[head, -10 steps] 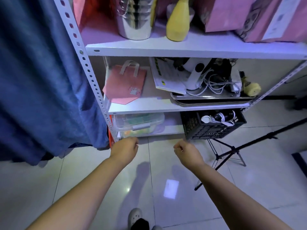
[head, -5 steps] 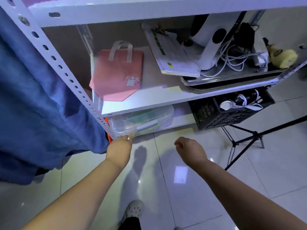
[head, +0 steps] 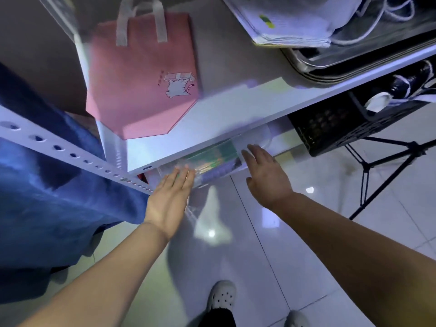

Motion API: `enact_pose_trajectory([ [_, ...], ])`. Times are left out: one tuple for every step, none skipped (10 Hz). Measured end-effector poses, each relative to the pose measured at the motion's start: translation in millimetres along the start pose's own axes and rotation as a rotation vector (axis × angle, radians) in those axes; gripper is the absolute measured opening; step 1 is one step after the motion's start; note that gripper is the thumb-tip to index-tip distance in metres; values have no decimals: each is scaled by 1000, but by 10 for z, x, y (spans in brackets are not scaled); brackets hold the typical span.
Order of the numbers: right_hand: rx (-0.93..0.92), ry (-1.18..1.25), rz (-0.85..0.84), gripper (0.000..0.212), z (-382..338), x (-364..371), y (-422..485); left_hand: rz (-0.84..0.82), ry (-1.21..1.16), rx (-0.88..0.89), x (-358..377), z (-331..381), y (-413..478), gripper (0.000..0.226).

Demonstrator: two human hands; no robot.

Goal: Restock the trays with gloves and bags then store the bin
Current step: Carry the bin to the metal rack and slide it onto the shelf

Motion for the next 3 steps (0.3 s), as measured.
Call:
enact_pose_trajectory([
  [-28, -13, 15, 68, -45, 29, -27, 83, 42, 19, -16, -91, 42, 66],
  [-38, -42, 7, 67, -51, -22, -35, 52, 40, -5, -46, -157, 93, 69],
  [19, -43, -41, 60, -29, -91, -168, 0, 33, -23, -140, -71, 68, 66],
])
Point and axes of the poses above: each hand's wrist, its own y-axis towards the middle knuckle, its own x-axis out of the palm, z = x × y, the point moved 3 cm from there along y, towards the middle knuckle, and after that the axes turned 8 degrees about x, right-handed, at the moved point
